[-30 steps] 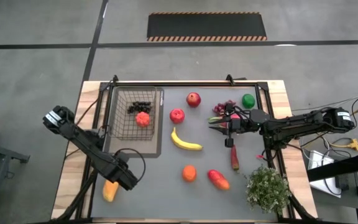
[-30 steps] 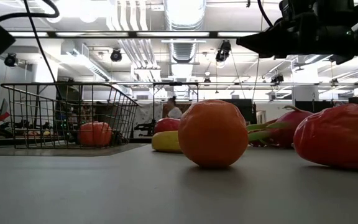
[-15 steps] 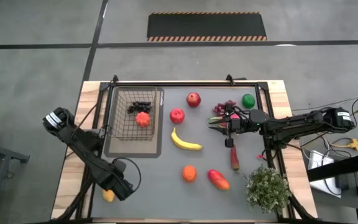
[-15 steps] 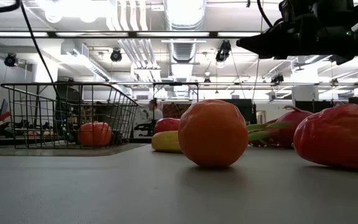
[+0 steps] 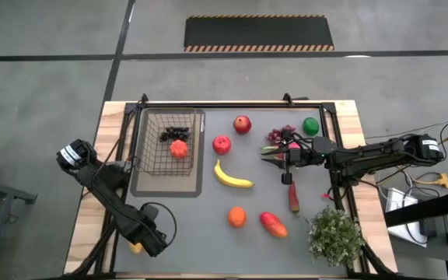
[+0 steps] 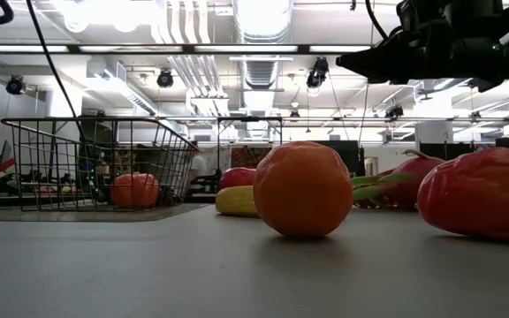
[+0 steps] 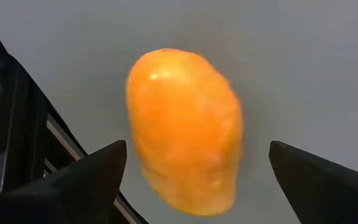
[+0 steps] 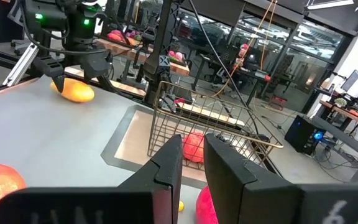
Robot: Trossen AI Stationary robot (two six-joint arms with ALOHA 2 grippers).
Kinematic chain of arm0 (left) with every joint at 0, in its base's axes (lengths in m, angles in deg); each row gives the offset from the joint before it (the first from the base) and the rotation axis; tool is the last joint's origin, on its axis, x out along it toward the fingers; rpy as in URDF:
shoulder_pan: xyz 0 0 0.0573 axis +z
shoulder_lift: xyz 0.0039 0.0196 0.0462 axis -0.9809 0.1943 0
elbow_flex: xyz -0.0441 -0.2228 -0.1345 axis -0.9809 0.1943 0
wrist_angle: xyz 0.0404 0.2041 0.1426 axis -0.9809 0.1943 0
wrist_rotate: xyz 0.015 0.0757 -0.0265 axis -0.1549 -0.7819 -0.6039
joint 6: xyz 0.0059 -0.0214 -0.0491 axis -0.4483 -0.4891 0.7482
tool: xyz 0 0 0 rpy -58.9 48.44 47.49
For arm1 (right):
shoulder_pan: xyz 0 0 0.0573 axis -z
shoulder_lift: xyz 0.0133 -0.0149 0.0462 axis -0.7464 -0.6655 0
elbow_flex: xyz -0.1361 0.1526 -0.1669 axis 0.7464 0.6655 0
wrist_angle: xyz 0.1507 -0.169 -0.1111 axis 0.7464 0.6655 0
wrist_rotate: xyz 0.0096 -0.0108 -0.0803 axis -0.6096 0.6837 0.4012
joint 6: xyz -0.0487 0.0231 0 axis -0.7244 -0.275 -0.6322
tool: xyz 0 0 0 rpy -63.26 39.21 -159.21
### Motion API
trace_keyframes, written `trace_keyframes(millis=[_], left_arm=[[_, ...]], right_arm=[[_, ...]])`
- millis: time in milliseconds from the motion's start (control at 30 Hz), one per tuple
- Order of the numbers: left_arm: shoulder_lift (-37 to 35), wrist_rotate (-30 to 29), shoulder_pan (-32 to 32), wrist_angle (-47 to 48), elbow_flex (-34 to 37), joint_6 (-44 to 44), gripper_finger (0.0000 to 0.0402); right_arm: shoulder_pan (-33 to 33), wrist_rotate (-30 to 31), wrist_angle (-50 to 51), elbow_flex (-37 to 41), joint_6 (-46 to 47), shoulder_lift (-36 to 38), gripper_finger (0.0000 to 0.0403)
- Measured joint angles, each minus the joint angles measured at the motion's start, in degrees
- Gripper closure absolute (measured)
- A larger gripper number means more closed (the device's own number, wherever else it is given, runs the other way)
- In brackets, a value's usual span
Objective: Build produce basket
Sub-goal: Put the yellow mango into the gold wire basket
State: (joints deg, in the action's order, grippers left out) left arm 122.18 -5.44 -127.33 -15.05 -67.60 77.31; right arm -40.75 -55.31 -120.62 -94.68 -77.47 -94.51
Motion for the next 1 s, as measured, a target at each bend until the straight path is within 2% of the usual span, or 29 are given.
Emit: trace_keyframes(millis=[400, 633, 867, 1000], left_arm=[[-0.1, -0.1, -0.3, -0.1, 0.0, -0.1, 0.0156], [-0.4, -2.2, -0.3, -0.1, 0.0, -1.7, 0.019], [-1.6, -11.3, -0.3, 1.1, -2.2, -4.5, 0.0193], [-2.2, -18.9, -0.2, 1.0, -3.6, -8.4, 0.0193]], right_arm=[[0.0, 0.0, 0.0, 0.0, 0.0, 0.0, 0.0346], [0.0, 0.0, 0.0, 0.0, 0.0, 0.0, 0.0346], [0.0, 0.0, 0.1, 0.0, 0.0, 0.0, 0.0346], [0.0, 0.0, 0.1, 0.0, 0.0, 0.0, 0.0346]])
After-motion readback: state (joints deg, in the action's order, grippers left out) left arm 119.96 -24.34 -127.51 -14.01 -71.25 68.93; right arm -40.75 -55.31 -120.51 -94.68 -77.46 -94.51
